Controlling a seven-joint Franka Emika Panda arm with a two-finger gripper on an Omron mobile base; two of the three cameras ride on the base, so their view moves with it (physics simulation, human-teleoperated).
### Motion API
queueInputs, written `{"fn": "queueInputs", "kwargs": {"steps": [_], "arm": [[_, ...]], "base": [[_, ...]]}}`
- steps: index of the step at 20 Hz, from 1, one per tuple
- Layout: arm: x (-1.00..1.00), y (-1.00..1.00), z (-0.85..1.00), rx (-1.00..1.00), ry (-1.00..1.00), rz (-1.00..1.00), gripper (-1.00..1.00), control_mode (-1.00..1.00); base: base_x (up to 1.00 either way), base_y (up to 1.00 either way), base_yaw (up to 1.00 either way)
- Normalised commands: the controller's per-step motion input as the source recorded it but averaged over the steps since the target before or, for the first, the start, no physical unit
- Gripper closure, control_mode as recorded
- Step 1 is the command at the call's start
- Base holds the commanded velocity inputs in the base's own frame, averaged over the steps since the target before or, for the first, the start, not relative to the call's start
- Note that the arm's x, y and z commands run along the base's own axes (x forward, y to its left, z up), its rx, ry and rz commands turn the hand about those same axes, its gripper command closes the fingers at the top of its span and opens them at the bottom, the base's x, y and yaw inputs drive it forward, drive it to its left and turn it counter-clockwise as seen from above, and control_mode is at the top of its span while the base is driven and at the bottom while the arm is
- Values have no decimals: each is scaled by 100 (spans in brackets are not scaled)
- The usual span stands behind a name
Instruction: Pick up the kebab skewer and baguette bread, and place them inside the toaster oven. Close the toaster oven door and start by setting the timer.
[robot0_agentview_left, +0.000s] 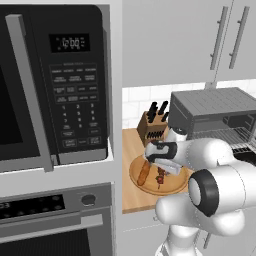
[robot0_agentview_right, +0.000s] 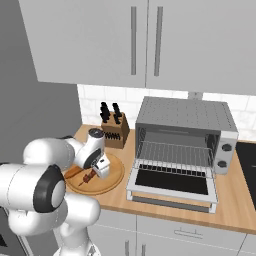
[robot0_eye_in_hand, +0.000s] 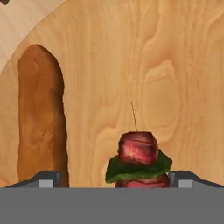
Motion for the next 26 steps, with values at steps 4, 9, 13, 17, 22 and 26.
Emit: {"fn": "queueInputs", "kwargs": {"steps": [4, 9, 13, 17, 22, 26], "arm": [[0, 29, -17, 0, 0, -1, -100, -100], [0, 34, -22, 0, 0, -2, -100, -100], [0, 4, -29, 0, 0, 0, -100, -100], [-2, -19, -11, 0, 0, 0, -100, -100], [-26, -5, -7, 0, 0, 0, -100, -100], [-21, 10, 0, 0, 0, 2, -100, -100]], "base": [[0, 0, 0], [0, 0, 0], [0, 0, 0], [0, 0, 0], [0, 0, 0], [0, 0, 0]]}}
